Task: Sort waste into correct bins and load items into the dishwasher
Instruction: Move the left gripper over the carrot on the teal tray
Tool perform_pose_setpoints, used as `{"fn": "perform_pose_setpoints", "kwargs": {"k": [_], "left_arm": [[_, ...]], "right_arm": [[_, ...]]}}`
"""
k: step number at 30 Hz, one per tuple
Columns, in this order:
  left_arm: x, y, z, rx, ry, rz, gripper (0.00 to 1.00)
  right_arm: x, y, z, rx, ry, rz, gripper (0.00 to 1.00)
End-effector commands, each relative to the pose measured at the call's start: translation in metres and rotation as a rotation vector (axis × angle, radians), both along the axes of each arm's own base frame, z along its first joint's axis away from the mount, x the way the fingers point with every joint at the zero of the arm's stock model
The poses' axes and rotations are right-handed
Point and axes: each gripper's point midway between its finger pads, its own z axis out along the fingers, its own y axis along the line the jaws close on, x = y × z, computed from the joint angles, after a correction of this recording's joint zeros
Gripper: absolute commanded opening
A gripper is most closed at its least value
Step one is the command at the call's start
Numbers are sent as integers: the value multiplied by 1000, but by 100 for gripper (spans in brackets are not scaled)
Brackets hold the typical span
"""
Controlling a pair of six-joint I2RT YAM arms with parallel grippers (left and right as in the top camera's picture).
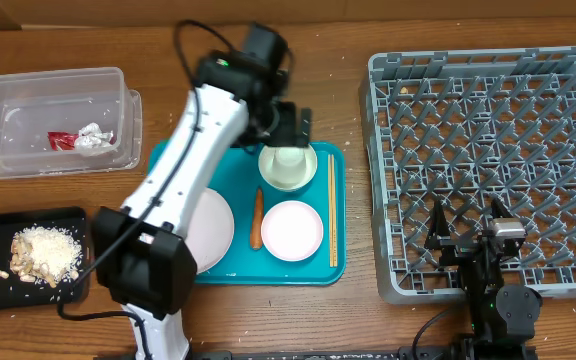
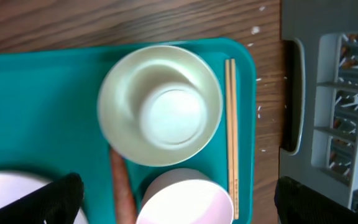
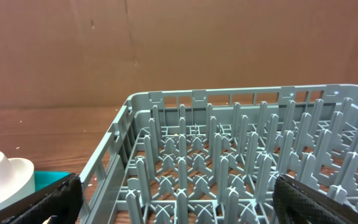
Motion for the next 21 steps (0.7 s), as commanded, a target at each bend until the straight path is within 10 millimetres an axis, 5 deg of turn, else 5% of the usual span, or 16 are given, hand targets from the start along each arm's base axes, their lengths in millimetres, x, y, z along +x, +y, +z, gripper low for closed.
{"fn": "perform_pose_setpoints", "kwargs": {"k": [1,13,21], "left_arm": [[-2,-6,-17,130,-55,-30,100],[3,2,-18,205,-94,25,100],[10,60,-12,229,-19,230,100]], "right_arm": [[0,-2,-1,-4,-8,-11,100],[0,-2,-1,-4,-8,-11,100],[0,-2,-1,-4,-8,-11,100]]}}
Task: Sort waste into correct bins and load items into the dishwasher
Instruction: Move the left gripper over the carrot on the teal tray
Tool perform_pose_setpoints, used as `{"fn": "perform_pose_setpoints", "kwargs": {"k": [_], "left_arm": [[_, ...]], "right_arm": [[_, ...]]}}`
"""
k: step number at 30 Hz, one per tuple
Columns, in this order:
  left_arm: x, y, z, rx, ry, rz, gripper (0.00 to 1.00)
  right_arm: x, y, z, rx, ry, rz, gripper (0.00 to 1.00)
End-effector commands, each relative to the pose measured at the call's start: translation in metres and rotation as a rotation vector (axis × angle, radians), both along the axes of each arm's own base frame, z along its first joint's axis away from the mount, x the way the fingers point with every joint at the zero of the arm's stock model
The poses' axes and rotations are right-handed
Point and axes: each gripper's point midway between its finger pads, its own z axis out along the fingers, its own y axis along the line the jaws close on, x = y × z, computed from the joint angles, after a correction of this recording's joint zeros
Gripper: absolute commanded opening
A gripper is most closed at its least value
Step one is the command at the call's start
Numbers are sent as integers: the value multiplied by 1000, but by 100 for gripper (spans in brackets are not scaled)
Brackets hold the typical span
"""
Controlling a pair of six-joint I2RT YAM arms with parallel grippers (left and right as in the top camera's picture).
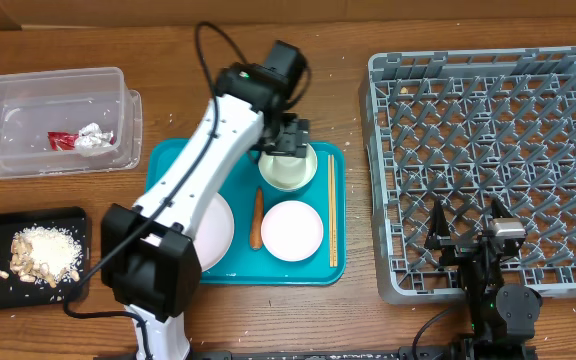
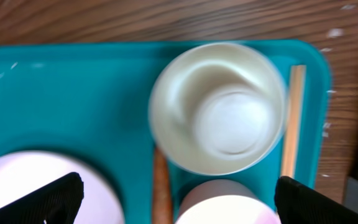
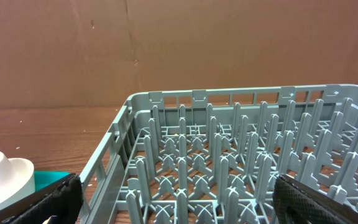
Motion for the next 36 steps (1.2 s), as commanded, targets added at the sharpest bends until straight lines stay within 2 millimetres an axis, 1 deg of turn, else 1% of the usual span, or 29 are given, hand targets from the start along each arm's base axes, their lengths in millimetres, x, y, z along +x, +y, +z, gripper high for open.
{"fn": "perform_pose_setpoints", "kwargs": {"k": [1,2,6,10,13,16,21,25,28,31,34,36], "left_arm": [[11,37,9,1,4,181,100],[10,42,12,-28,21,215,100],[10,53,29,-158,34,267,100],[9,70,41,-168,16,303,100],[1,73,40,-155,47,304,100],[-13,76,38,-134,101,307,100],[-27,79,38,-115,152,312,100],[-46,78,40,-88,210,299,100],[-57,72,45,-76,225,268,100],[-66,64,52,-55,211,230,100],[-73,55,64,-17,160,181,100],[-76,50,67,-11,147,171,100]], "right_arm": [[0,-2,-1,-4,-8,-10,100],[0,-2,-1,-4,-7,-10,100],[0,-2,-1,-4,-7,-10,100],[0,-2,-1,-4,-7,-10,100],[0,-2,-1,-4,-7,-10,100],[0,-2,-1,-4,-8,-10,100],[0,-2,-1,-4,-8,-10,100],[0,-2,-1,-4,-7,-10,100],[0,-2,-1,-4,-8,-10,100],[0,-2,-1,-4,-8,-10,100],[0,-2,-1,-4,-7,-10,100],[0,-2,-1,-4,-8,-10,100]]}}
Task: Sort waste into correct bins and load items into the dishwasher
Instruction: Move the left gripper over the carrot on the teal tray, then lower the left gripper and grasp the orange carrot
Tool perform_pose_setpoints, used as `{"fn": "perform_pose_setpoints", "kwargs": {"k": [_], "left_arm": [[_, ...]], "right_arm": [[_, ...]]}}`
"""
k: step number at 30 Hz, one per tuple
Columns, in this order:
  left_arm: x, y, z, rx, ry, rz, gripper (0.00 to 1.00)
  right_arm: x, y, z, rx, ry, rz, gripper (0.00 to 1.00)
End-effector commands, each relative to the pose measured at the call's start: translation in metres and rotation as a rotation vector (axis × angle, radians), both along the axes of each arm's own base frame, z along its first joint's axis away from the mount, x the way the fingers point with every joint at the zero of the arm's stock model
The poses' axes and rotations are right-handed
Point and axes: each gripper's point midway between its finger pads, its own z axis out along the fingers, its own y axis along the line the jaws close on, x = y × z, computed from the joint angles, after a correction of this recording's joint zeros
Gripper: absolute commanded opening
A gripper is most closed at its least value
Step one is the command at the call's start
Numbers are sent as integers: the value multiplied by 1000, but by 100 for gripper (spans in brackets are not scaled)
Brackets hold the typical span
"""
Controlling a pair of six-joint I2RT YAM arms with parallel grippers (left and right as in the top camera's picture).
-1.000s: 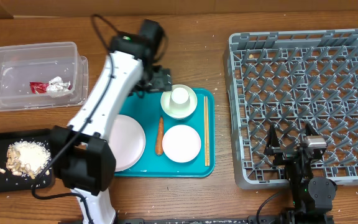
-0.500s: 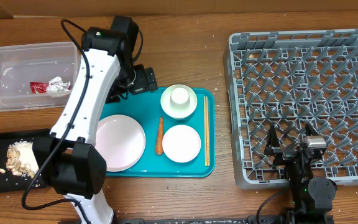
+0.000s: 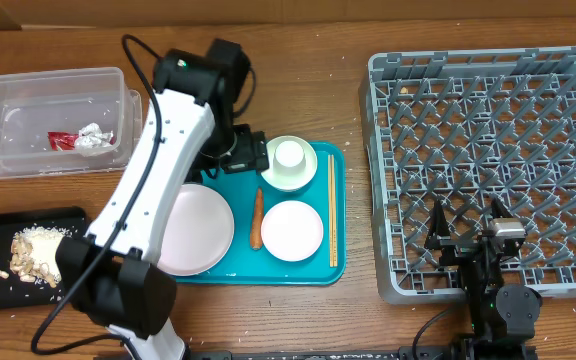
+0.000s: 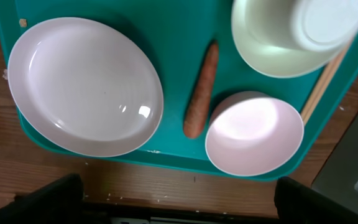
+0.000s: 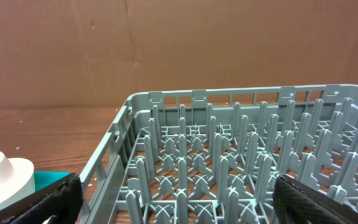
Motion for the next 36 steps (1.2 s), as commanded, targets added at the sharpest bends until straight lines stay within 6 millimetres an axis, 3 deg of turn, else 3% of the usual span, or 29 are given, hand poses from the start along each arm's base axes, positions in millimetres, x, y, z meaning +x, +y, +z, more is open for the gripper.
{"fn": "perform_pose_setpoints", "kwargs": {"k": [1,12,17,25,36], "left_arm": [[-5,-7,24,20,-91,-30,100],[-12,-12,9,26,-55,-58,100],[-13,-21,-19,30,-43,-102,100],[-8,-13,-67,16,-34,-151,100],[13,-13,-90,-74,-102,-185,100]], "right_arm": [[0,-2,-1,-4,-7,-11,100],[0,-2,-1,-4,-7,-11,100],[0,-2,-1,-4,-8,-11,100],[0,-2,-1,-4,-7,-11,100],[0,-2,-1,-4,-7,-11,100]]}}
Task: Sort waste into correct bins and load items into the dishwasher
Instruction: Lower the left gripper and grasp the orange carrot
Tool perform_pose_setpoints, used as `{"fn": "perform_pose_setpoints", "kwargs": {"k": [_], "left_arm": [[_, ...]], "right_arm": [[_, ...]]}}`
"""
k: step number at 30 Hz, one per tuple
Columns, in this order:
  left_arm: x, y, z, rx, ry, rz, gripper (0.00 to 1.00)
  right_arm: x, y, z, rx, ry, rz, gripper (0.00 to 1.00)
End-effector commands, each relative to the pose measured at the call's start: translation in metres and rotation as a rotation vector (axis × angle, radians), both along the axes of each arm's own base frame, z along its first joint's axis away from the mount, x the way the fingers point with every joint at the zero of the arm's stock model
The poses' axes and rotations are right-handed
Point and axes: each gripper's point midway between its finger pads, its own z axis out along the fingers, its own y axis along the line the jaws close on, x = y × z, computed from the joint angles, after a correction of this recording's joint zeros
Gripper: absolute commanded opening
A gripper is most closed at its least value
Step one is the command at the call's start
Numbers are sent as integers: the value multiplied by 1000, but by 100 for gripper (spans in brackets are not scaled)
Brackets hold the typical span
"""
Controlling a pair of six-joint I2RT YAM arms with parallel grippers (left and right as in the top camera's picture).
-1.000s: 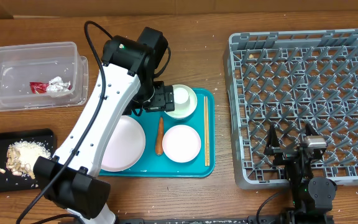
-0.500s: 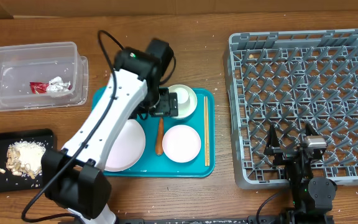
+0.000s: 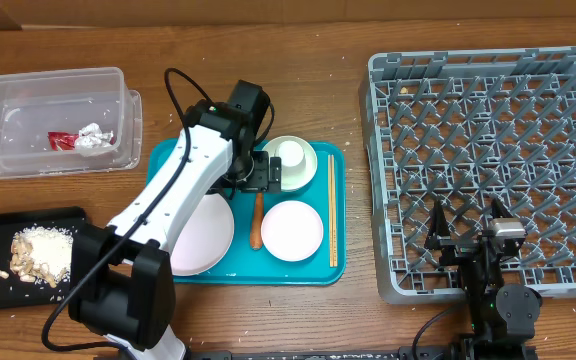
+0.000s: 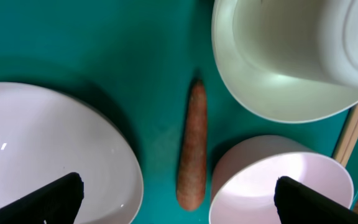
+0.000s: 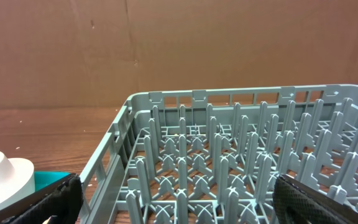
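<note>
A brown sausage point(image 4: 192, 155) lies on the teal tray point(image 4: 148, 50), between the pink plate point(image 4: 48, 155) and the small pink bowl point(image 4: 278, 186). My left gripper point(image 4: 184, 200) hangs open right above the sausage's near end, its black fingertips point(image 4: 48, 199) on either side. Overhead, the left gripper point(image 3: 258, 176) sits over the tray's middle, next to the green bowl point(image 3: 290, 163) that holds a white cup. Chopsticks point(image 3: 331, 210) lie along the tray's right edge. My right gripper point(image 5: 188, 202) is open at the near edge of the grey dish rack point(image 5: 229, 155).
A clear plastic bin point(image 3: 53, 120) with wrappers stands at the far left. A black tray with food scraps lies at the near left. The dish rack point(image 3: 488, 150) fills the right side. The left arm stretches across the tray's left half.
My left gripper has moved from high over the tray's left part to low over the sausage, which now lies centred between the open fingers. The right arm has not moved.
My left gripper first hung open over the green bowl and stayed there a moment later. It then stood higher and further left, with the whole tray in view. Now it is low over the sausage. Nothing on the tray has shifted; the right gripper stayed at the rack.
</note>
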Motion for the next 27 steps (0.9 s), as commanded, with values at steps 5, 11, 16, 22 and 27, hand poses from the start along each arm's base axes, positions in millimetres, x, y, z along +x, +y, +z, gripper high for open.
{"fn": "perform_pose_setpoints", "kwargs": {"k": [5,11,16,22,27], "left_arm": [[-4,-1,-17,-94,8,-150,100],[-6,-2,-35,-84,-13,-220,100],[3,-5,-34,-92,-50,-217,100],[4,-6,-39,-93,-51,-218,98],[-2,-7,-49,-95,-15,-222,96]], "right_arm": [[0,-2,-1,-4,-7,-10,100],[0,-2,-1,-3,-7,-10,100],[0,-2,-1,-4,-8,-10,100],[0,-2,-1,-4,-8,-10,100],[0,-2,-1,-3,-7,-10,100]]}}
